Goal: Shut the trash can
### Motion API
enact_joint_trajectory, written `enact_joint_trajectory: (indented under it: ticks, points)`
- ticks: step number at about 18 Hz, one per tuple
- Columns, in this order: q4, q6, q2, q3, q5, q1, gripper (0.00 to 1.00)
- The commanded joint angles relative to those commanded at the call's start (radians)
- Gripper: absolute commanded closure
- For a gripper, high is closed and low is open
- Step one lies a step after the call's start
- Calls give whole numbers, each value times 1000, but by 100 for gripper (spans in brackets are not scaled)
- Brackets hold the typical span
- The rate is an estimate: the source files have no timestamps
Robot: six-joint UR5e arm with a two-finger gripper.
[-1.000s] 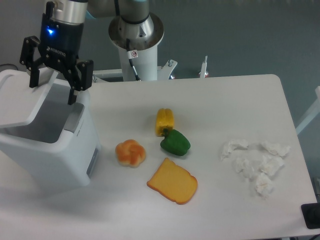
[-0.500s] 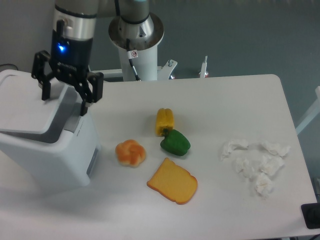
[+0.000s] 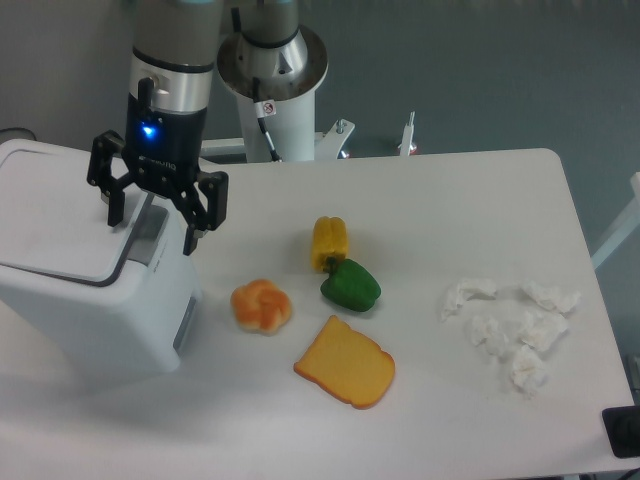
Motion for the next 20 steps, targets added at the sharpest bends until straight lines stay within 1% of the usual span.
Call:
enact_joint_trajectory:
  ticks: [5,20]
  points:
    - [3,-2,-12,3,2,0,0]
    - [6,-2,-9,-3,2,0,0]
